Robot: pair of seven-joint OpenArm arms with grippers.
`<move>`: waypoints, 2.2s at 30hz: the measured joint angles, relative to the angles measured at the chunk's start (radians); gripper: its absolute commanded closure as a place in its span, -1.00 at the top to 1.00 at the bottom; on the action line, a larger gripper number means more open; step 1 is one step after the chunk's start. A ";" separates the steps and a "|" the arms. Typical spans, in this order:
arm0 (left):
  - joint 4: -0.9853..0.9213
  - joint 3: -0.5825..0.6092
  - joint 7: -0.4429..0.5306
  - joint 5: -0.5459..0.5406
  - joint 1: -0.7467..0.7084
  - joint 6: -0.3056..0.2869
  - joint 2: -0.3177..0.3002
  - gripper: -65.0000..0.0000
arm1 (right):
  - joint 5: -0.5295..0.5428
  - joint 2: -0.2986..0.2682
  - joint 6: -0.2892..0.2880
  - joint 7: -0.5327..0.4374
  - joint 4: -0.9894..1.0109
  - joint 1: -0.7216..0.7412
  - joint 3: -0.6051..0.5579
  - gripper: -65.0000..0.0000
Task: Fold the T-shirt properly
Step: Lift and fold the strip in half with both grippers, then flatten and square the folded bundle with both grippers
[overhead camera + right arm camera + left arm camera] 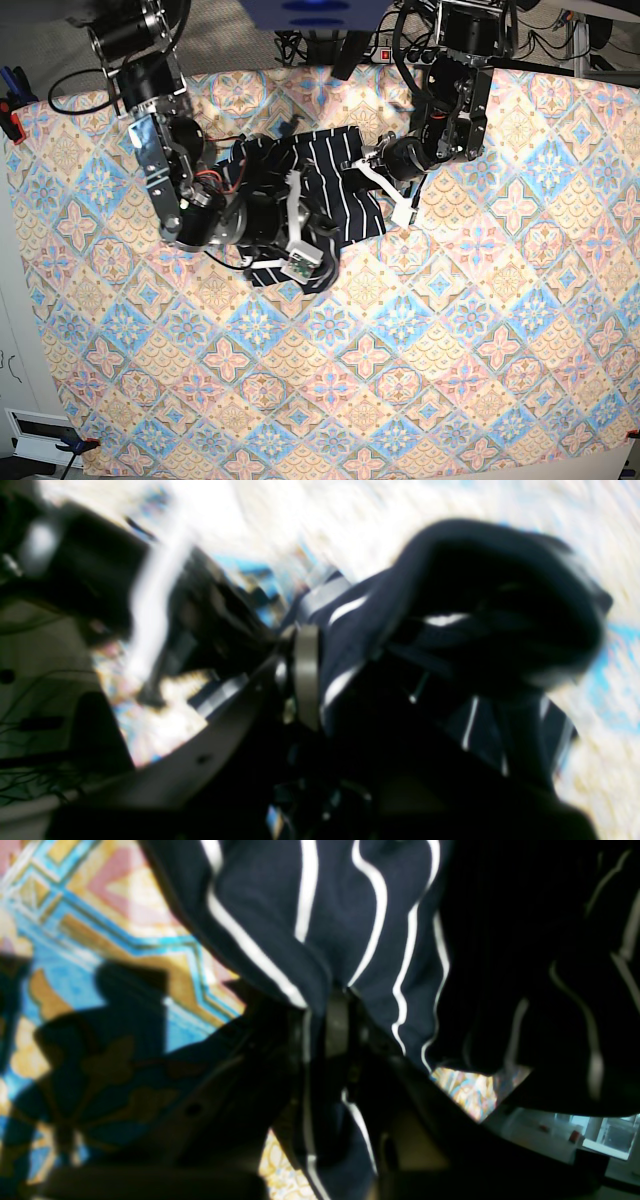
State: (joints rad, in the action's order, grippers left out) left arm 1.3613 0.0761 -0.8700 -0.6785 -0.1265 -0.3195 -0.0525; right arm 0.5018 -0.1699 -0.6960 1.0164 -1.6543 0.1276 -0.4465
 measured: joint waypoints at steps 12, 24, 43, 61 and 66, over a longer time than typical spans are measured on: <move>0.035 -0.004 -0.003 -0.002 -0.010 0.001 -0.007 -0.92 | -0.243 0.050 0.000 -0.103 0.148 -0.003 -0.133 -0.67; 0.048 -0.034 -0.008 -0.003 -0.035 0.002 -0.011 -0.32 | -0.259 0.047 0.000 -0.097 -0.008 -0.054 0.106 -0.24; 0.293 -0.192 -0.013 -0.002 -0.144 0.001 -0.030 -0.31 | -0.285 0.045 0.001 -0.101 0.039 -0.106 0.381 -0.81; 0.368 -0.265 -0.122 -0.136 -0.154 0.002 -0.069 -0.32 | -0.314 -0.028 -0.008 -0.112 -0.047 -0.104 -0.042 -0.84; 0.504 -0.122 -0.171 -0.158 -0.146 -0.007 -0.114 -0.32 | -0.337 -0.047 0.000 -0.094 -0.035 -0.064 0.105 -0.84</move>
State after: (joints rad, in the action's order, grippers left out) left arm 1.8656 -0.0460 -1.0409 -0.8360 -0.2726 -0.3267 -0.1669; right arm 0.1646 -0.2165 -0.6956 0.9226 -1.6897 0.0635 -0.3412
